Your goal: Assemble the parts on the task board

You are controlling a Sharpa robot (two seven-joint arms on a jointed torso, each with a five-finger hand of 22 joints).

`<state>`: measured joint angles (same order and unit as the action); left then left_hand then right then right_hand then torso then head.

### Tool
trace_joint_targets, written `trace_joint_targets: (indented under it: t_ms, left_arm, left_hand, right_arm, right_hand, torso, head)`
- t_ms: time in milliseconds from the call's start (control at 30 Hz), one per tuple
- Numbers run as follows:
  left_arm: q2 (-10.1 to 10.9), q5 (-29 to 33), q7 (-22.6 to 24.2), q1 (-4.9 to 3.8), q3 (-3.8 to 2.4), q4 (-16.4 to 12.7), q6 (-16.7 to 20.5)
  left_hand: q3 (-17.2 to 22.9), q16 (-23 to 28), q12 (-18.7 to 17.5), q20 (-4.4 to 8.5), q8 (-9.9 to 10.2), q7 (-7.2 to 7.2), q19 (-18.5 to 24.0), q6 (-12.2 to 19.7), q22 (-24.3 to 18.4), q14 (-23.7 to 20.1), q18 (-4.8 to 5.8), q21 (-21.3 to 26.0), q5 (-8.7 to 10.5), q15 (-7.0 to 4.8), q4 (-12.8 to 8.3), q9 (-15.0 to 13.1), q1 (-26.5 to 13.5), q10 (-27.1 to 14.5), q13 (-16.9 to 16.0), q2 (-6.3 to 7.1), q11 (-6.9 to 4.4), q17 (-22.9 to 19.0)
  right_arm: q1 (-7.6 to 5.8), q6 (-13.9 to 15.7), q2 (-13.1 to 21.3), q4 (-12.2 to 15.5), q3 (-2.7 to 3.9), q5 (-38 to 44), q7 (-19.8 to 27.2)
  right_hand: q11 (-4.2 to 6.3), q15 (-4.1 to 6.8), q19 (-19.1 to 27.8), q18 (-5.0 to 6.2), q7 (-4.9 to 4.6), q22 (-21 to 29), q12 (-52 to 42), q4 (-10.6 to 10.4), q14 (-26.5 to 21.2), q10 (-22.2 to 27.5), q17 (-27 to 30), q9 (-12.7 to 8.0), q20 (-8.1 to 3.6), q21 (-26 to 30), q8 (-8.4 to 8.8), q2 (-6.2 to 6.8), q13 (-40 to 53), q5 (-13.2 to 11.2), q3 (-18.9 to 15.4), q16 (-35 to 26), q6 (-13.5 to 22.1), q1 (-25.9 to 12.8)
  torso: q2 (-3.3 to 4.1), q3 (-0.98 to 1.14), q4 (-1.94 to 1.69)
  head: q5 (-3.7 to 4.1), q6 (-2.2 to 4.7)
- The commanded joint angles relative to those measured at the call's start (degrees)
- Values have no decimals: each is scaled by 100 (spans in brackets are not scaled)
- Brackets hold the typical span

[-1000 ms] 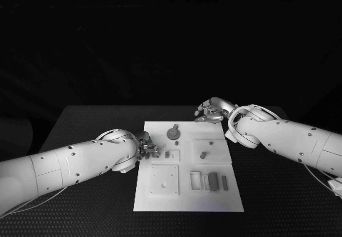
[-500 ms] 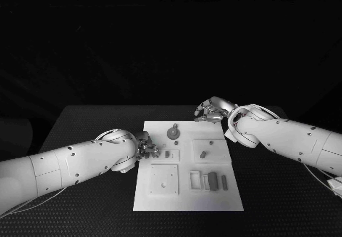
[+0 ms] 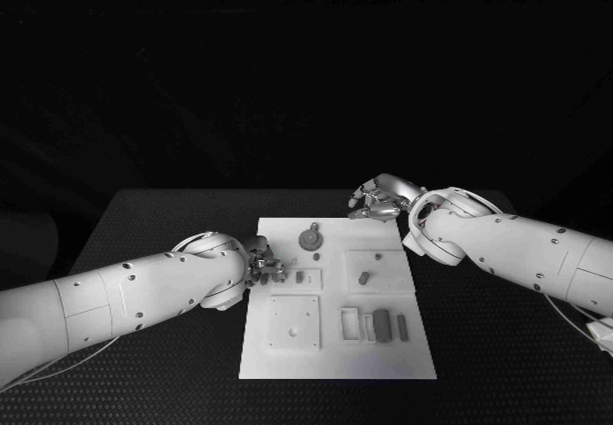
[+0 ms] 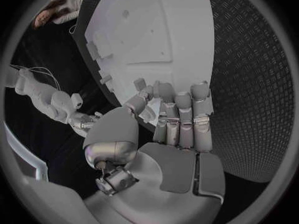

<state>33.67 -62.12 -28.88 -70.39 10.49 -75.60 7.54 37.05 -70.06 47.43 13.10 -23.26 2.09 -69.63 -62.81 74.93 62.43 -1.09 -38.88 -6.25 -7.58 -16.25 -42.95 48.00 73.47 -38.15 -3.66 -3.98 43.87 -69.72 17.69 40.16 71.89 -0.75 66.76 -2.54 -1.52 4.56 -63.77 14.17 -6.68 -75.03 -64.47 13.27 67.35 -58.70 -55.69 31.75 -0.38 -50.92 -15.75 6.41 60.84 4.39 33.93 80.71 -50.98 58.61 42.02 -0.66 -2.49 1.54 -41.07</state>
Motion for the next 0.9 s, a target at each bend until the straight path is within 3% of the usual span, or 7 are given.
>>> trace_joint_targets:
  t_ms: [33,433,900]
  left_arm:
    - [-29,-42,-3,27,16,9,-21]
    - [-36,-114,-84,38,16,8,-273]
    - [-34,-170,-127,38,16,9,-297]
  left_hand:
    - [97,-37,22,35,-85,-25,8,-51,134,-14,-263,-32,16,-43,-11,0,117,6,-2,-81,-35,-9]
    - [82,-37,24,32,-87,-20,15,-40,130,-18,-258,-41,40,-43,5,11,101,1,2,-66,-30,-15]
    - [51,-42,32,33,-99,-14,33,-29,126,-31,-255,-55,-29,-42,38,38,58,-11,10,0,-24,-25]
  right_arm:
    - [3,-68,1,6,2,15,53]
    - [3,-71,5,5,2,15,50]
    - [4,-75,2,-1,2,13,53]
  right_hand:
    - [-5,-4,-15,83,-129,-89,-19,40,-24,30,9,5,-7,26,23,-39,-7,15,6,-22,-95,3]
    - [-5,-4,-16,83,-129,-90,-19,42,-24,31,9,6,-7,26,24,-38,-8,15,6,-22,-95,2]
    - [-5,-4,-16,83,-129,-90,-20,43,-24,31,9,7,-7,27,25,-36,-10,15,5,-22,-95,0]
  torso:
    - [0,2,-3]
    - [2,3,3]
    - [0,3,0]
  head:
    - [5,0]
    - [7,-8]
    - [12,-28]
